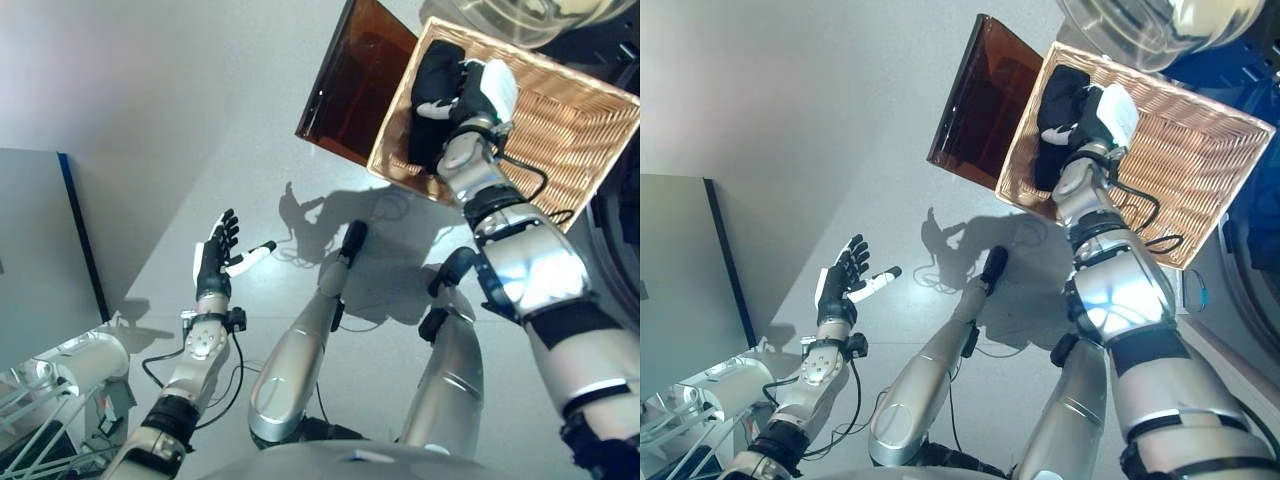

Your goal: Pick up the clothes and place them into the washing machine

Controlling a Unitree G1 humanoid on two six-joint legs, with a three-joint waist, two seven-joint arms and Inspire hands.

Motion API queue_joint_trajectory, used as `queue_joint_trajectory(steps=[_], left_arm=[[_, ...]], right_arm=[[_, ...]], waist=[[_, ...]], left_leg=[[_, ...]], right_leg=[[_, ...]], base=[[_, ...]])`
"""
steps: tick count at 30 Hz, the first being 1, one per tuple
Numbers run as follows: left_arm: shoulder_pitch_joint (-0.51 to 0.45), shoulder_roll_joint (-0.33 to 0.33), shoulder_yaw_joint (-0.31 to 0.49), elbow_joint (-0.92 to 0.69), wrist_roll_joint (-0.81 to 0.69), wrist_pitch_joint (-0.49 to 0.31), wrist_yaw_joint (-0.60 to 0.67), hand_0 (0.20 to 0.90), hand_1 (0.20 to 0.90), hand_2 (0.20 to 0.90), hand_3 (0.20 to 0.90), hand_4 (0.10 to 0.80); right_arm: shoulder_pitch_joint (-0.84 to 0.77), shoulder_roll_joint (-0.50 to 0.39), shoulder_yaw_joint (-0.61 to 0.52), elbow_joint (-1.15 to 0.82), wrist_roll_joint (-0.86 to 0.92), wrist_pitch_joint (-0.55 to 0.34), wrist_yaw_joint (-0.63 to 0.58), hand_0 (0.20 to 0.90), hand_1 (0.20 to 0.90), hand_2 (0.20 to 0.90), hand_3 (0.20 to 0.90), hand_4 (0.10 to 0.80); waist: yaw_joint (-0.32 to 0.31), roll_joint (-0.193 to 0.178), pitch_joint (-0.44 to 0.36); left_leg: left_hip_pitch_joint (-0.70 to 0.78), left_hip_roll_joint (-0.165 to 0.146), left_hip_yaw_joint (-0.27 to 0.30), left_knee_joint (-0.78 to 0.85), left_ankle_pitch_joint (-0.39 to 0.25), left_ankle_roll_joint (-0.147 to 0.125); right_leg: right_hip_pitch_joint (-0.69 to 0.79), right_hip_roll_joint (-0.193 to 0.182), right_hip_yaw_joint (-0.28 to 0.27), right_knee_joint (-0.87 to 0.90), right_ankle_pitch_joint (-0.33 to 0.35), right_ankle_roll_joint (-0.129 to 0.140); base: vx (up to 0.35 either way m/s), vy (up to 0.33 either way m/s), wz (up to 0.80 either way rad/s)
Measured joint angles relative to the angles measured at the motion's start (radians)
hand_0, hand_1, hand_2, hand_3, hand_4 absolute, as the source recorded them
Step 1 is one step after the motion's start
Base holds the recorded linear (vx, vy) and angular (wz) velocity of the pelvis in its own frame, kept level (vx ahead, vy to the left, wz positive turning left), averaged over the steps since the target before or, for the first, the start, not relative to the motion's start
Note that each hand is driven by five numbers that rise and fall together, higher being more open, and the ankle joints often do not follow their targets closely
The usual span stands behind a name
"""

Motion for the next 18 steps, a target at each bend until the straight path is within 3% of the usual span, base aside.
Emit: queue_joint_trajectory(steps=[18], left_arm=[[0.003,0.004,-0.002,0.0,0.0,0.002,-0.003,0.9,0.9,0.9,0.9,0.8]], right_arm=[[0.004,0.007,-0.002,0.001,-0.051,0.04,-0.002,0.2,0.2,0.2,0.2,0.3]], waist=[[0.011,0.0,0.0]], left_leg=[[0.013,-0.003,0.019,0.024,0.001,0.006]], right_leg=[[0.012,-0.001,0.017,0.007,0.005,0.002]], base=[[0.0,0.001,-0.07]])
